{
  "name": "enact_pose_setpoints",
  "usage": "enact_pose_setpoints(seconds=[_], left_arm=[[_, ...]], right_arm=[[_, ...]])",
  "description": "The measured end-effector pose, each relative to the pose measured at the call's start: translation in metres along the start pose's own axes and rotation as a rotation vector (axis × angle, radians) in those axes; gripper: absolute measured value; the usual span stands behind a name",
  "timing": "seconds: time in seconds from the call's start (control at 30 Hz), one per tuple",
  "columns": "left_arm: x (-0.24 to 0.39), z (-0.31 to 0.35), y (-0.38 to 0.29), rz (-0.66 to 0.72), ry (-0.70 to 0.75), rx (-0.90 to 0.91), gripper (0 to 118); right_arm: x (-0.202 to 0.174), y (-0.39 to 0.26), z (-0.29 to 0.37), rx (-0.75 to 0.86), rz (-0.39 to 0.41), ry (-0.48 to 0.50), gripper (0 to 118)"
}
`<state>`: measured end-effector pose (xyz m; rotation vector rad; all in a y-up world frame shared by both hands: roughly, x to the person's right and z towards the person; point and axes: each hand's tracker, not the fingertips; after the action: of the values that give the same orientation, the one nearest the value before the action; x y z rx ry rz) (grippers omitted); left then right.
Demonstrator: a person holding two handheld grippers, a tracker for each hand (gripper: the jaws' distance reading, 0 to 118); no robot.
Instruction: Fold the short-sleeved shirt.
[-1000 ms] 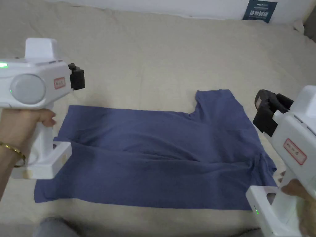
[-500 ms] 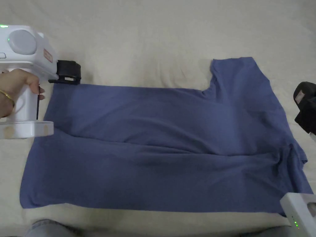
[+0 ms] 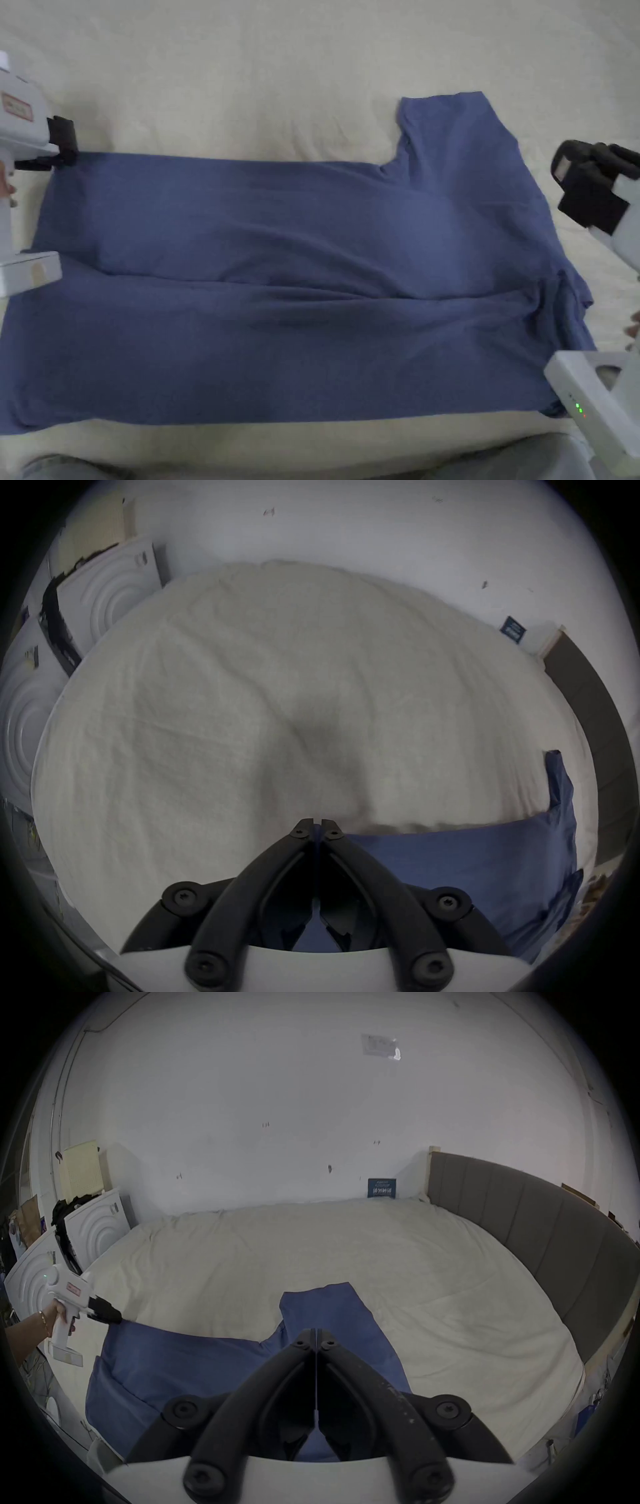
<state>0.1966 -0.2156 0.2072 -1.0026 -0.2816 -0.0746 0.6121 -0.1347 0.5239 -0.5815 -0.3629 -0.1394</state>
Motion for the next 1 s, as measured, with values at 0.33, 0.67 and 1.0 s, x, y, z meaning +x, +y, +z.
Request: enact_pose_setpoints(seconds=[0.33, 0.67, 1.0], left_arm=[[0.014, 0.056, -0.004, -0.08, -0.029, 0.143, 2], [-0.004, 0.057, 0.0, 0.043, -0.073, 0.147, 2], [-0.009, 0.058, -0.004, 0.056, -0.057, 0.142, 2]], right_arm=[[0.056, 0.043, -0.146, -0.386, 0.091, -0.058, 118], [0.081, 0.008, -0.235, -0.497, -0.123, -0.262, 69], [0.079, 0.025, -0.186, -0.416, -0.193, -0.152, 2]])
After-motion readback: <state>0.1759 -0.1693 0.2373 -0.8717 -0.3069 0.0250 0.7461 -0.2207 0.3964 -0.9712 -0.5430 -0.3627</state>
